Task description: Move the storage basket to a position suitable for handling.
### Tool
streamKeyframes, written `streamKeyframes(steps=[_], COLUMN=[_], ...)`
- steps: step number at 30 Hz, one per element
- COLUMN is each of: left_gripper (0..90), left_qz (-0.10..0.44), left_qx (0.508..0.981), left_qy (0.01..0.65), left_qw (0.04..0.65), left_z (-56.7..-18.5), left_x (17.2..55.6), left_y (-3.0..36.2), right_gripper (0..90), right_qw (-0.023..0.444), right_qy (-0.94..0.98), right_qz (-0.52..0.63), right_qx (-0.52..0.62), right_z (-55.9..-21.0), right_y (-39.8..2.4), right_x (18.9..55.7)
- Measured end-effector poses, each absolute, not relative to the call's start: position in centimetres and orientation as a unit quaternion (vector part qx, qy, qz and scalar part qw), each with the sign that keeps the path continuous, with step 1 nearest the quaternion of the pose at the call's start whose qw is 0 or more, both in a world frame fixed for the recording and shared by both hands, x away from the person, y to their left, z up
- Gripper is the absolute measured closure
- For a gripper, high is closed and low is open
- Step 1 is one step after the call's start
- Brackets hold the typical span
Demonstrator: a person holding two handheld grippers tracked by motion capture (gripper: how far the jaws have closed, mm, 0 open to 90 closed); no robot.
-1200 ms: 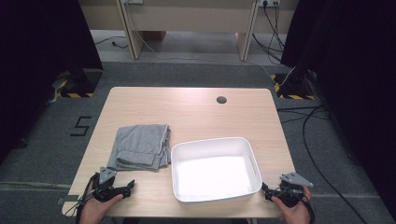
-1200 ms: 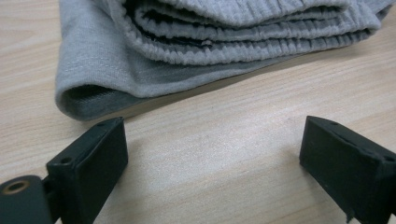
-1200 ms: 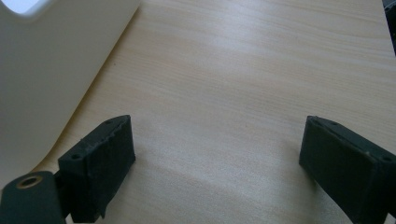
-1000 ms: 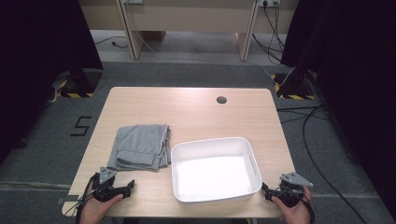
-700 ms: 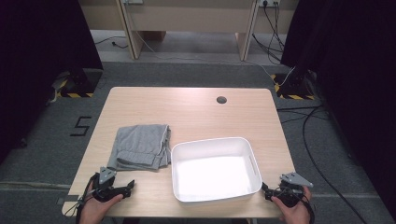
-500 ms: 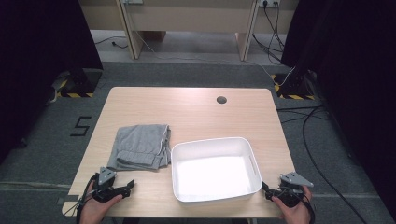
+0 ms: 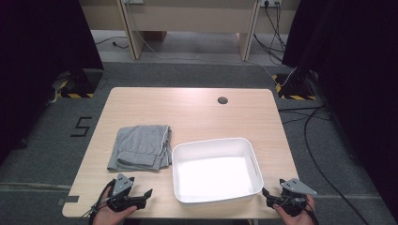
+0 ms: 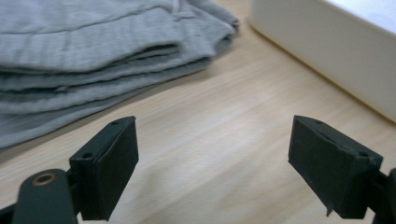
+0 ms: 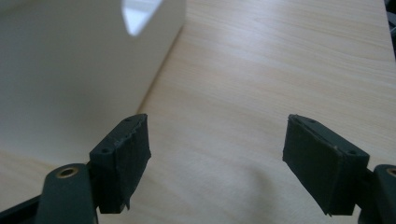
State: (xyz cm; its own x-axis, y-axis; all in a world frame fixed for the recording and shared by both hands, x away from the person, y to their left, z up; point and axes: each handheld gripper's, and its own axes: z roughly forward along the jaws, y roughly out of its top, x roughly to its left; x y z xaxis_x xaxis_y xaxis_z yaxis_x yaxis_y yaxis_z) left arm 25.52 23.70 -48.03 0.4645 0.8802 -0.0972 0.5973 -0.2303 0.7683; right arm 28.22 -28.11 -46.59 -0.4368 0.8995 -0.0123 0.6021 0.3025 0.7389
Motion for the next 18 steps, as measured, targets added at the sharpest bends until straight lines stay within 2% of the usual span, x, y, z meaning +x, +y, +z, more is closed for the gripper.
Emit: streamKeyframes(steps=[12, 18], left_gripper=[15.7, 16.1], left_qz=[0.15, 0.14], left_qx=[0.779, 0.784], left_qy=[0.445, 0.423], left_qw=[0.417, 0.432], left_z=[-48.1, -47.7], left_x=[24.2, 24.1], left_y=[19.5, 17.8], right_gripper=[25.2, 23.6], right_qw=[0.208, 0.198], right_qy=[0.796, 0.797], right_qz=[0.356, 0.38], right_qx=[0.444, 0.425], right_z=[-45.4, -45.2], right_y=[-26.1, -25.2], right_x=[25.4, 25.3])
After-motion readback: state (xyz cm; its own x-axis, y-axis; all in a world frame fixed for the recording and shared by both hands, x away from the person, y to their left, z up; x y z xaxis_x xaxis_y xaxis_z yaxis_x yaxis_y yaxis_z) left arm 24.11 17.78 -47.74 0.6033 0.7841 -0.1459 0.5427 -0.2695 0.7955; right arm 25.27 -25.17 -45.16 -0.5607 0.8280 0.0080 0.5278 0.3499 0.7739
